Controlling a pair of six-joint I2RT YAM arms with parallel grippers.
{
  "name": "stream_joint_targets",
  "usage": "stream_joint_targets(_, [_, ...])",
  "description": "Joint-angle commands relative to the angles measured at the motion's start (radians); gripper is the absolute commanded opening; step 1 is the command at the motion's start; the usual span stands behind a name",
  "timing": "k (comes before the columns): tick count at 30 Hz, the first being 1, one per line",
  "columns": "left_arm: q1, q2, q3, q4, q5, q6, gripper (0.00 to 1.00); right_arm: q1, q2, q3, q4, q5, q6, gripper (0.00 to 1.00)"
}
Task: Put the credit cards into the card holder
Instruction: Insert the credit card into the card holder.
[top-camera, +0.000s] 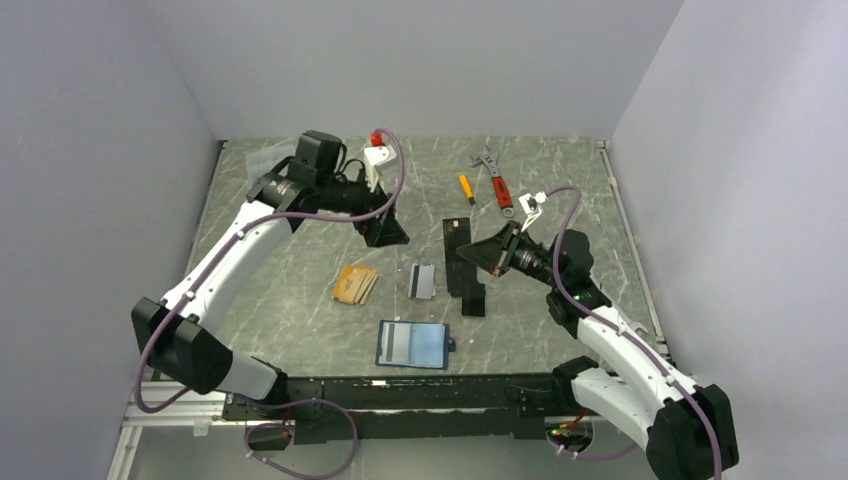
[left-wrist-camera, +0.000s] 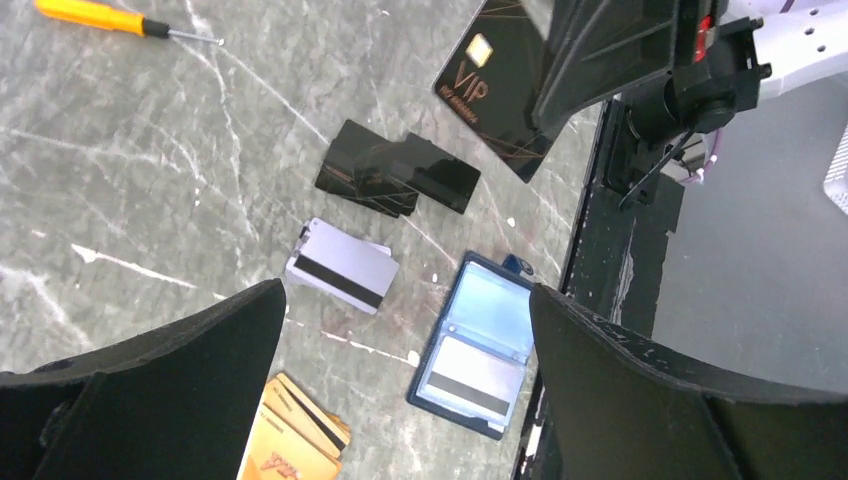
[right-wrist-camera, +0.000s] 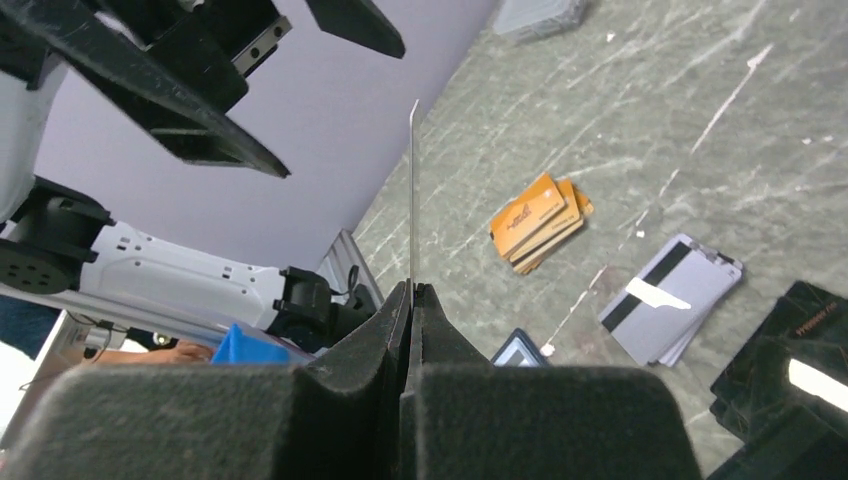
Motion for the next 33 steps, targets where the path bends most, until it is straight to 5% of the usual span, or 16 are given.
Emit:
stream_joint_targets(1, [0.033, 0.098, 0.100, -0.168, -0.022, 0.081, 0.99, 0.002, 0.016, 0.064, 0.071, -0.043, 0.003, 0.00])
stream_joint_targets(4, [-0.005, -0.100, -0.039, 0.069, -0.232, 0.042, 0.99, 0.003, 0.030, 0.073, 0.063, -0.046, -0.009, 0.00])
stream_joint_targets(7, [-0.002, -0.070, -0.014, -0.004, -0.267, -0.010, 0.99, 0.002, 0.044, 0.086, 0.044, -0.045, -0.027, 0.00])
stream_joint_targets(11, [0.025, 0.038, 0.002, -0.119, -0.106, 0.013, 0.99, 0.004, 0.072, 0.090, 0.056, -0.055, -0.022, 0.00])
stream_joint_targets(15, [0.019, -0.052, -0.141, 0.096, -0.122, -0.123, 1.00, 0.043, 0.097, 0.098, 0.045, -0.028, -0.042, 0.00])
stream_joint_targets(26, [0.071, -0.013, -0.355, 0.491, 0.232, -0.544, 0.99, 0.121, 0.166, 0.087, 0.157, 0.073, -0.014, 0.00])
stream_joint_targets(33, [0.078, 0.009, -0.361, 0.599, 0.278, -0.641, 0.80, 0.141, 0.218, 0.072, 0.282, 0.048, 0.058, 0.00])
